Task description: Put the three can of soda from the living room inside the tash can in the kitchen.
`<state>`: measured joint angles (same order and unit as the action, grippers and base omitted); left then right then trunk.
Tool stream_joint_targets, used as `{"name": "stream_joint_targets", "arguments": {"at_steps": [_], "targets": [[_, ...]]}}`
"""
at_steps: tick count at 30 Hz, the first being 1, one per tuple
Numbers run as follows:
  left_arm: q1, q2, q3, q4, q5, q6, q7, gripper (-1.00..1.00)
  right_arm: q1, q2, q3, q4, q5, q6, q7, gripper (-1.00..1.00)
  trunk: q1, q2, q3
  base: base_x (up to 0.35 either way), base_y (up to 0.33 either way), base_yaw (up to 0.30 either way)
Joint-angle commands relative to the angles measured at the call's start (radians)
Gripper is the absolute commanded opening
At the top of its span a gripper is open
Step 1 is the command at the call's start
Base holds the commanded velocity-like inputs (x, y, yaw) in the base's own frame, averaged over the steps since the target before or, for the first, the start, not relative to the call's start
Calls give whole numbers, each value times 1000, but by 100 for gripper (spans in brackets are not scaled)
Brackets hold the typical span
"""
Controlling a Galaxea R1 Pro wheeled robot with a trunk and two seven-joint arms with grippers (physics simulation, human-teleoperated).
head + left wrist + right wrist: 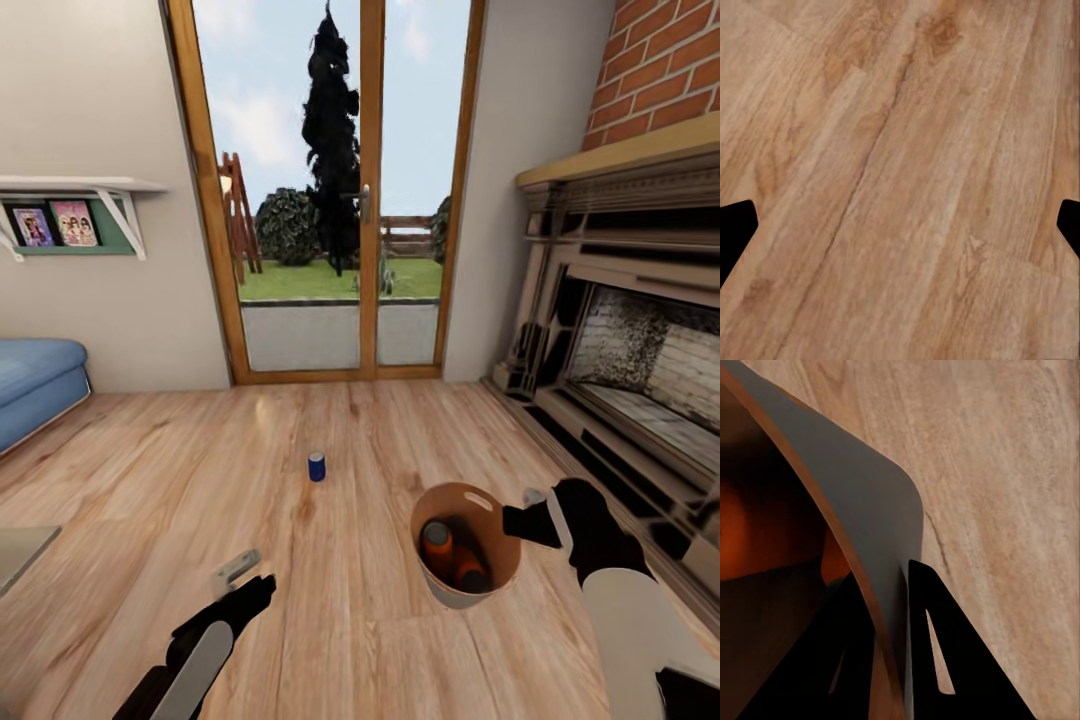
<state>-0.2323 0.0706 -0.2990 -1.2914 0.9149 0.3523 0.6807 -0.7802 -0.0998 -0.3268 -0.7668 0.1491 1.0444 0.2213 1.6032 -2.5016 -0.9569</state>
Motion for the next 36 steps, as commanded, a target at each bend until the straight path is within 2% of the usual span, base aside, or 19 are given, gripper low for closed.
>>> {"name": "stream_joint_targets", "arguments": {"at_steps": [1,5,7,8,10,11,14,18,26,31,36], "targets": [[-1,0,2,4,2,1,-21,100,0,0,1,-7,-33,3,5,-100,0,0,0,348,0,0],[-2,0,7,11,2,2,-44,100,-2,-1,4,-18,-31,3,18,-100,0,0,0,348,0,0],[-2,0,7,12,1,3,-51,100,-3,-23,17,-20,-26,3,76,-100,0,0,0,348,0,0],[-2,0,7,12,0,2,-51,100,-3,-37,41,-20,-25,3,96,-100,0,0,0,348,0,0],[-2,0,7,12,0,3,-49,100,-4,-69,113,-20,-25,3,153,-100,0,0,0,348,0,0],[-2,1,8,12,0,2,-46,100,-4,-112,198,-20,-24,3,251,-100,0,0,0,348,0,0],[-2,1,9,12,-2,1,-45,100,-3,-177,331,-20,-23,3,398,-100,0,0,0,348,0,0],[-2,1,9,13,-2,-1,-44,100,-3,-195,400,-18,-22,3,439,-100,0,0,0,348,0,0],[-2,2,9,14,1,0,-46,100,-6,-194,442,4,-22,3,450,-100,0,0,0,348,0,-1],[-2,2,9,16,0,1,-46,100,-40,-189,447,154,-23,3,451,-100,0,0,0,348,0,-154],[-2,2,9,21,0,2,-46,100,-57,-188,445,213,-27,3,451,-100,0,0,0,348,0,-253]]}}
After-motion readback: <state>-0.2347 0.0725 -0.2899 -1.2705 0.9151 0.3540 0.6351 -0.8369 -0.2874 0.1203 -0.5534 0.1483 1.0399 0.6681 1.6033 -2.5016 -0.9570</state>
